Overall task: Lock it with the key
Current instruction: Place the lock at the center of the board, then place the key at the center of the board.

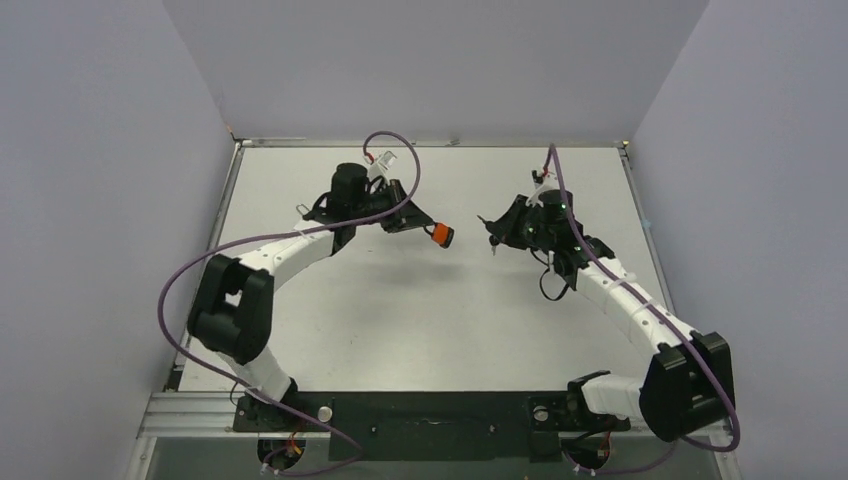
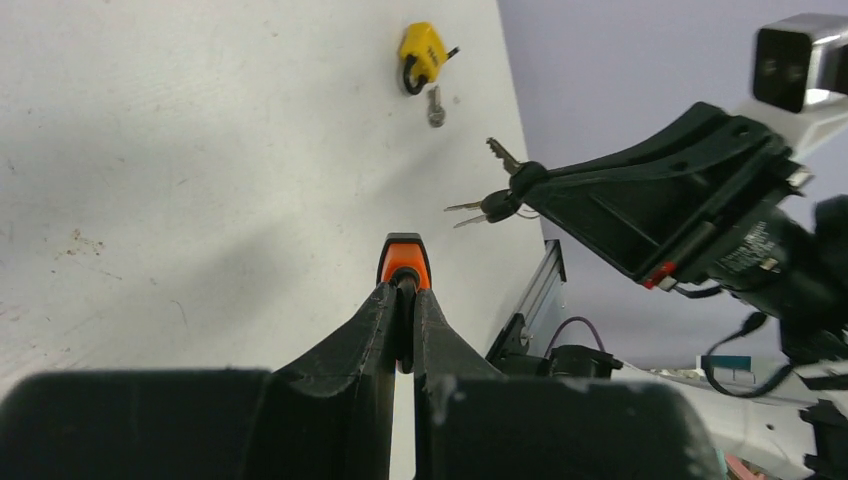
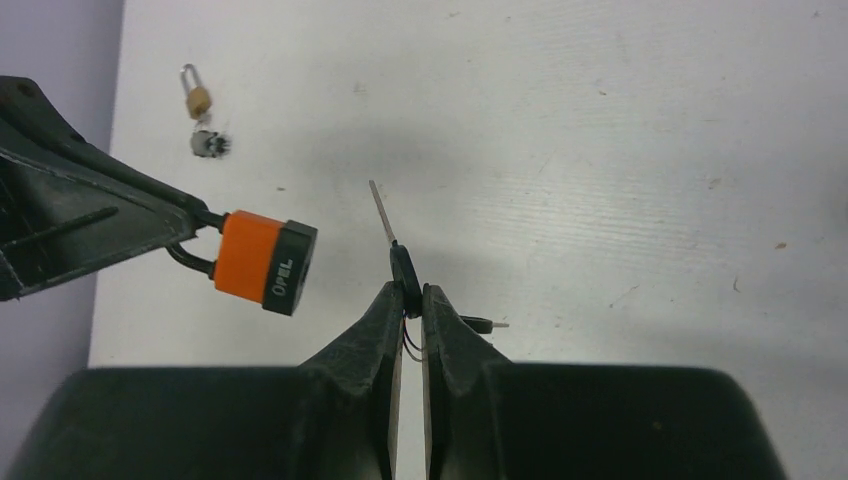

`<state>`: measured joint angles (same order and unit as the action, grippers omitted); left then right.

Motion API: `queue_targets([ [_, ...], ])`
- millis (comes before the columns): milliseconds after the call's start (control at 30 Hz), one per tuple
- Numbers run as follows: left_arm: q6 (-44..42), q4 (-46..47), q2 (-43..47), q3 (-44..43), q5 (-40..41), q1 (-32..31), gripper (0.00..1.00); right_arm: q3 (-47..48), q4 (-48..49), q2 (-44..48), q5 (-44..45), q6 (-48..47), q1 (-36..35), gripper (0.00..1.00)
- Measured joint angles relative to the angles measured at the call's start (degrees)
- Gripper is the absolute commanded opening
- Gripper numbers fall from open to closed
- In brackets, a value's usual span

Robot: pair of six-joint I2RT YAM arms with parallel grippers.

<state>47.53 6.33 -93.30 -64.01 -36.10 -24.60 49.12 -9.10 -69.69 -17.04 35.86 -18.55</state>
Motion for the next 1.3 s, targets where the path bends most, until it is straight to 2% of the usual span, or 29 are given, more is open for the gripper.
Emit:
queue_targets([
  [367,0.68,3.43,-21.75,-9.31,0.07,-1.18,0.00,12.87,-1.25,-22.23,11.80,-0.76,-7.54,0.00],
  [500,1.01,3.28,-26.93,-11.63,0.04,-1.18,0.08,16.68,-1.81,-29.11,13.00,-0.66,-8.70,0.00],
  [667,1.33,2.43,-31.26,-13.73,0.07,-1.05,0.24,19.87,-1.75,-35.12,14.21,0.20,-9.73,0.00],
  [833,-0.13,-1.25,-32.09,-14.82,1.86,-0.50,0.40,20.85,-2.29,-36.87,16.24,0.81,-10.40,0.00],
  [1000,-3.21,-7.06,-30.64,-15.91,6.23,-0.24,0.43,20.85,-2.78,-37.00,18.38,1.29,-10.47,0.00],
  [1167,-7.17,-16.28,-24.17,-16.31,16.70,-0.09,0.45,20.83,-2.97,-37.00,19.93,1.84,-10.78,0.00],
  [1300,-9.09,-22.84,-18.16,-17.44,28.72,0.35,0.47,20.83,-3.69,-37.00,21.05,2.01,-11.21,0.08],
])
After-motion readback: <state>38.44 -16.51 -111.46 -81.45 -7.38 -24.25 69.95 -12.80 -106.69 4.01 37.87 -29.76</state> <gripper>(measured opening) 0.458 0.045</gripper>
